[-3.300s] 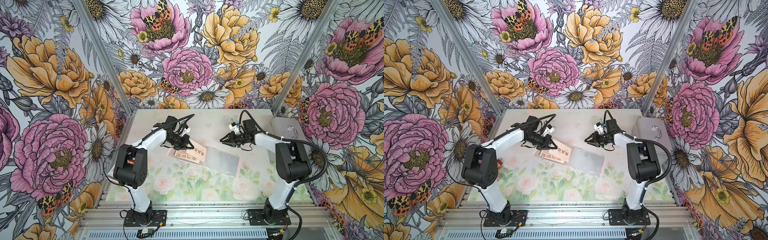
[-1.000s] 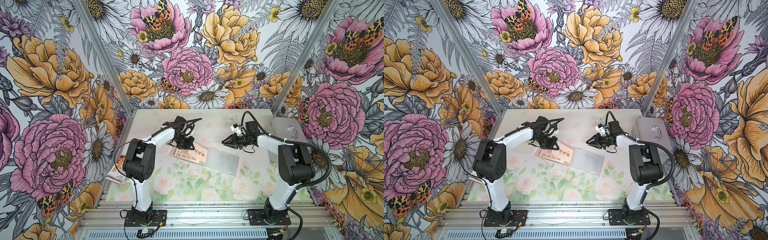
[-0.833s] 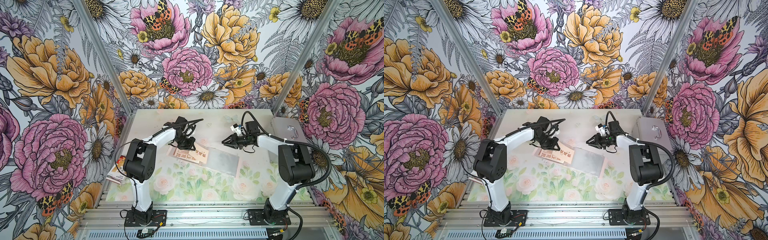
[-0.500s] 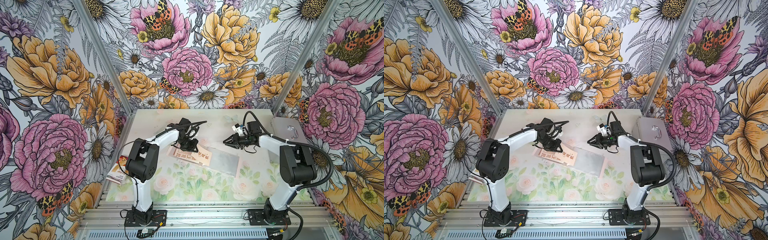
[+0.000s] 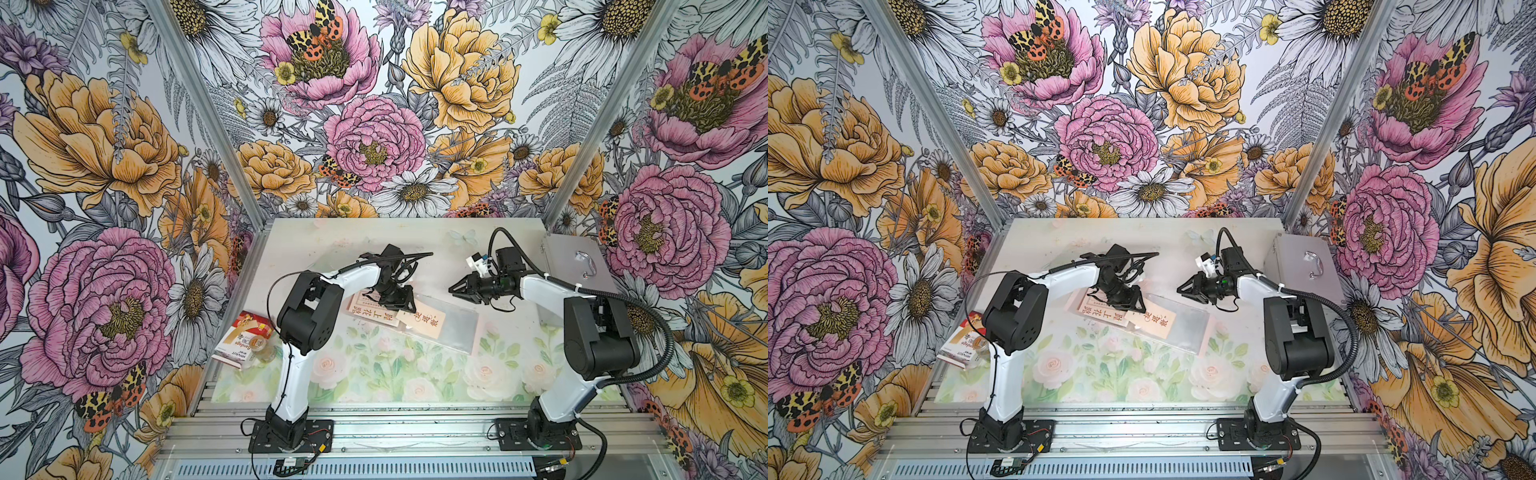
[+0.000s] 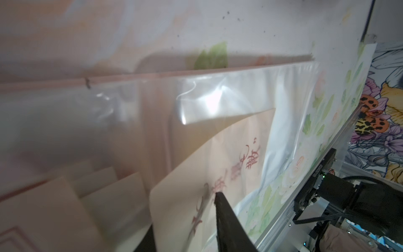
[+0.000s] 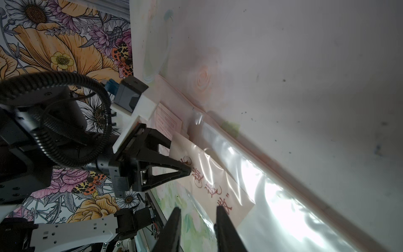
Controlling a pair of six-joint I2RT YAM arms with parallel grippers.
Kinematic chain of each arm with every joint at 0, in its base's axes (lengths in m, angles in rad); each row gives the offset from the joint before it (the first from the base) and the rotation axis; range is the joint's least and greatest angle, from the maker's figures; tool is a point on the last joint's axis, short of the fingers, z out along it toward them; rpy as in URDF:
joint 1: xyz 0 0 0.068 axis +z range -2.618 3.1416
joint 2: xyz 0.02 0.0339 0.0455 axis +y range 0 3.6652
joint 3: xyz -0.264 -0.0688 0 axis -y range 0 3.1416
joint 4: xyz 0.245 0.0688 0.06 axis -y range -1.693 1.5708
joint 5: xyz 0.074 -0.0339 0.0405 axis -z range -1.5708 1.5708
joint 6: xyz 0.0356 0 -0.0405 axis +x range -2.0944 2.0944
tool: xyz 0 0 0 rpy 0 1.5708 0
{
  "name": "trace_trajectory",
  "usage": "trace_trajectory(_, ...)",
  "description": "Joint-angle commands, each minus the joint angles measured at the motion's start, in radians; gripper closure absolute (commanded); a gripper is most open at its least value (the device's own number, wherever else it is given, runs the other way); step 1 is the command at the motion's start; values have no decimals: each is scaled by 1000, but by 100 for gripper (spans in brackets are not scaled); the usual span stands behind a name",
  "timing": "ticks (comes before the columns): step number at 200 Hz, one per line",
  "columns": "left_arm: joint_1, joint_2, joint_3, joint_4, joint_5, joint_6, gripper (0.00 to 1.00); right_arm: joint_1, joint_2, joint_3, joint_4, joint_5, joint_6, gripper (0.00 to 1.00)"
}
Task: Place the photos into the photo albums
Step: Insert the photo into the photo album.
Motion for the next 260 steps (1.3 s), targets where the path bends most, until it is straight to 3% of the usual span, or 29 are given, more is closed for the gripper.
trace_trajectory(1, -31, 23, 25, 31, 2, -10, 59, -15, -63, -22, -49, 92, -25, 71)
trace_trajectory(35, -41, 13, -4, 28, -30, -10, 45, -18, -125, -48, -99, 130, -25, 71)
trace_trajectory(83, -60, -104, 9, -21, -216, -20, 21, 91, -257, -89, -250, 212, -35, 72)
trace_trajectory(128, -31, -149, -1, -38, -235, -40, 20, 204, -334, -138, -266, 308, 22, 73)
trace_trajectory(157, 76, -242, -85, -6, -323, -93, 21, 338, -254, -84, -162, 414, 82, 82)
trace_trajectory(207, 279, -442, -355, 142, -290, -201, 27, 513, 26, 201, -63, 537, 95, 85)
trace_trajectory(234, 369, -531, -494, 206, -252, -240, 23, 546, 188, 364, -68, 545, 84, 85)
trace_trajectory(260, 463, -567, -580, 265, -213, -266, 23, 549, 276, 410, -89, 548, 71, 85)
